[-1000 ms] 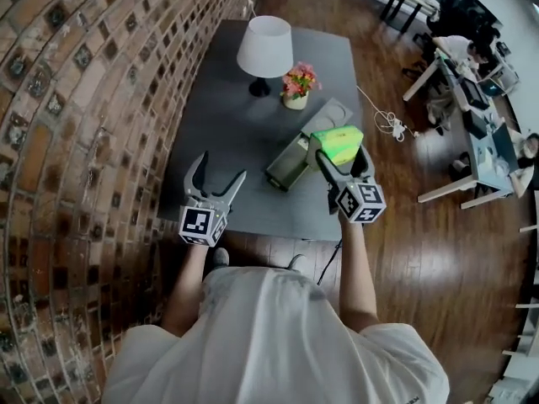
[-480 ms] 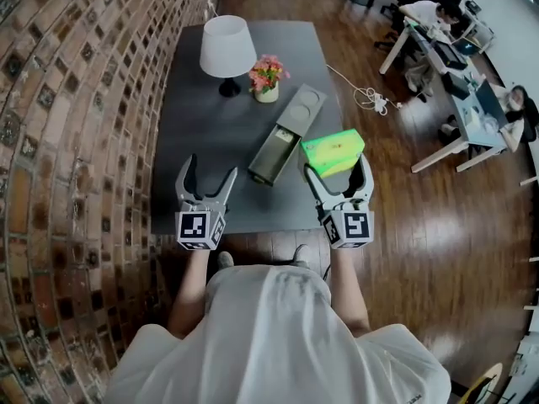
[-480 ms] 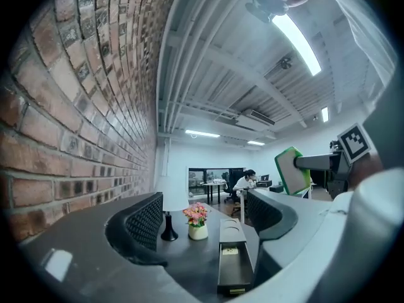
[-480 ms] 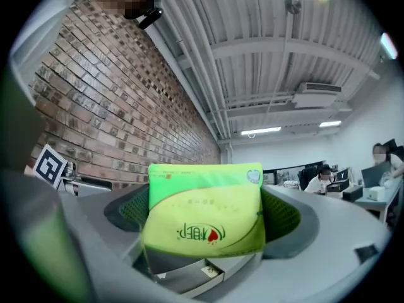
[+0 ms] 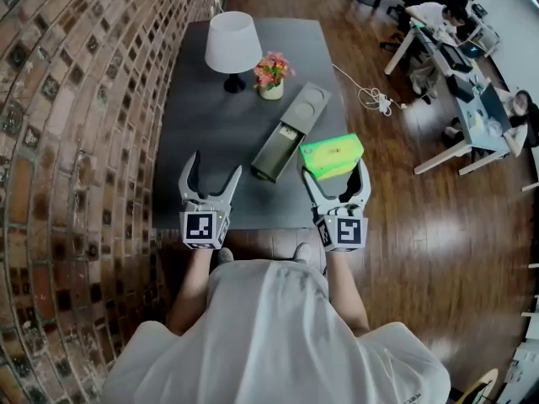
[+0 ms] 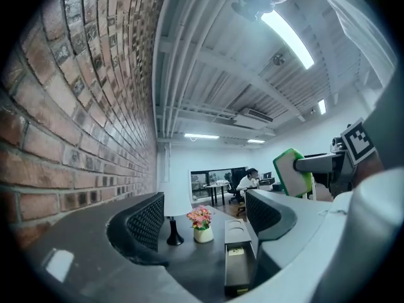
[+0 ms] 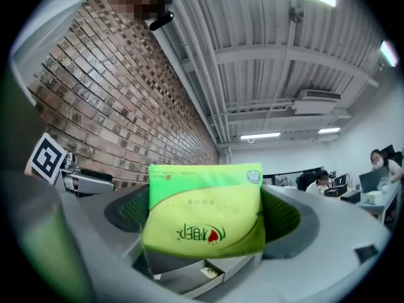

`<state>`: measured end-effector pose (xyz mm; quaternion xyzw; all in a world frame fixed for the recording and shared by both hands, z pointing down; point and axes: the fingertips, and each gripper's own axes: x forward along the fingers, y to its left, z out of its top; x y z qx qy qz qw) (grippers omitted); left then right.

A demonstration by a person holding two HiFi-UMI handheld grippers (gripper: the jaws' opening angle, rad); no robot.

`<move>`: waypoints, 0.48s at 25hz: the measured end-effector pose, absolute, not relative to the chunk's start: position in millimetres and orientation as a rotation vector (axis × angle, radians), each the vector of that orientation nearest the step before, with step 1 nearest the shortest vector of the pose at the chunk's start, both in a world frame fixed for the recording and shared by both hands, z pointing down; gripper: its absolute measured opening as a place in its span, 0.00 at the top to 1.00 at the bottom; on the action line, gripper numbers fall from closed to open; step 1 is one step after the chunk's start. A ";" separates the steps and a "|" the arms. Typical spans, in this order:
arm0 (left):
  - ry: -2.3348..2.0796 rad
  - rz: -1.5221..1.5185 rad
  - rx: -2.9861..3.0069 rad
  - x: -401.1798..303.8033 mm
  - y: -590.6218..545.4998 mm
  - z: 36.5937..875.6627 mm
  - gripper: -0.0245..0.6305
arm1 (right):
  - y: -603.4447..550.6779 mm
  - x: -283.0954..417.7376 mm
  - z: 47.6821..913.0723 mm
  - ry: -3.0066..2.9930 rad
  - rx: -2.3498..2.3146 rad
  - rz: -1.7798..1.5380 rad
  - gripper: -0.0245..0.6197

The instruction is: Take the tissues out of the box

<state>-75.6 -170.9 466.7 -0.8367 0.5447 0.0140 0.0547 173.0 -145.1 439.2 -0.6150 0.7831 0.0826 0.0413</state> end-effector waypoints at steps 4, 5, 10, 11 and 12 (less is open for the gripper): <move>1.652 0.053 -2.514 -77.3 -167.7 460.6 0.37 | -147.7 164.1 441.1 2.434 -1.870 0.257 0.12; 1.661 0.060 -2.511 -79.0 -167.3 459.7 0.37 | -148.2 161.9 441.5 2.441 -1.866 0.257 0.12; 1.690 0.089 -2.502 -87.4 -167.9 456.0 0.37 | -151.1 154.7 445.5 2.466 -1.860 0.253 0.12; 1.690 0.090 -2.503 -88.4 -168.3 456.0 0.37 | -151.7 154.3 446.8 2.468 -1.861 0.247 0.12; 1.688 0.088 -2.502 -89.5 -168.6 456.2 0.37 | -152.3 154.0 448.2 2.469 -1.864 0.240 0.12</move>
